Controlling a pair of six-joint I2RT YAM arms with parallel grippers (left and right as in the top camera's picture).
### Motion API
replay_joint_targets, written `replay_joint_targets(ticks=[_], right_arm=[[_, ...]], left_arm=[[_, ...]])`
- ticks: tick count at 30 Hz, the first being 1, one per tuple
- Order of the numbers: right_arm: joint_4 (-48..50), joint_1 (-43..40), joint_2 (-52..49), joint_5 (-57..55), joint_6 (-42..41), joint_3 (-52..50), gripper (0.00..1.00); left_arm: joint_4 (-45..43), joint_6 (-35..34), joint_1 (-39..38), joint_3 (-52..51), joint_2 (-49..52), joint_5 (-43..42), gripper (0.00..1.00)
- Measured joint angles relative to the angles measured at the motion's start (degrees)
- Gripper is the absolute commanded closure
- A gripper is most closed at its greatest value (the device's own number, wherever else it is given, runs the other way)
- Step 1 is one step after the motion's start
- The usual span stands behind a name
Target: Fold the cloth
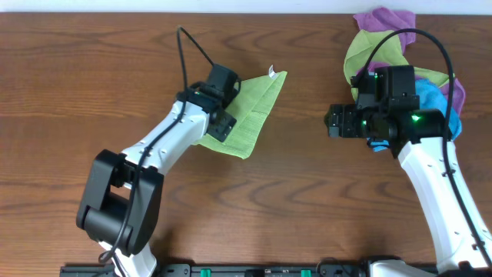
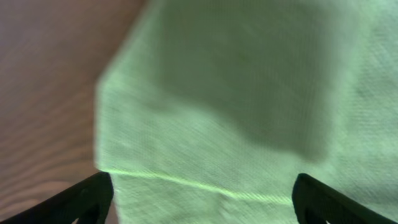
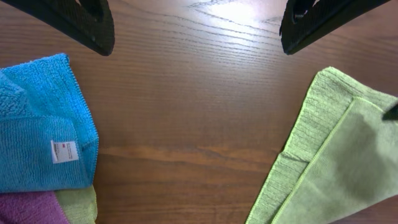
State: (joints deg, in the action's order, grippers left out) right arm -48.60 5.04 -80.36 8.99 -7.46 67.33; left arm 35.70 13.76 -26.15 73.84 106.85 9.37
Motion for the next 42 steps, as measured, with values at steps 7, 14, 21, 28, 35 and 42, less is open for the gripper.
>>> replay_joint_targets(ticks=[7, 14, 21, 28, 35, 42], right_arm=[[-0.02, 0.00, 0.00, 0.00, 0.00, 0.00, 0.14], [-0.02, 0.00, 0.00, 0.00, 0.00, 0.00, 0.15], [-0.02, 0.00, 0.00, 0.00, 0.00, 0.00, 0.16], [-0.02, 0.00, 0.00, 0.00, 0.00, 0.00, 0.18], [0.02, 0.00, 0.00, 0.00, 0.00, 0.00, 0.19], [-0.02, 0.02, 0.00, 0.00, 0.00, 0.00, 0.20]], left_arm=[[1.77, -1.57, -2.19, 0.00, 0.00, -3.41, 0.08], [1.40, -1.97, -2.14, 0.00, 0.72, -4.94, 0.12], [1.51, -2.99, -2.14, 0.00, 4.87, -5.73, 0.39], [1.40, -3.50, -2.14, 0.00, 5.22, -5.99, 0.74], [1.07, -3.43, -2.14, 0.00, 5.22, -5.88, 0.94], [-0.83, -3.43, -2.10, 1.84, 5.25, 4.44, 0.94]])
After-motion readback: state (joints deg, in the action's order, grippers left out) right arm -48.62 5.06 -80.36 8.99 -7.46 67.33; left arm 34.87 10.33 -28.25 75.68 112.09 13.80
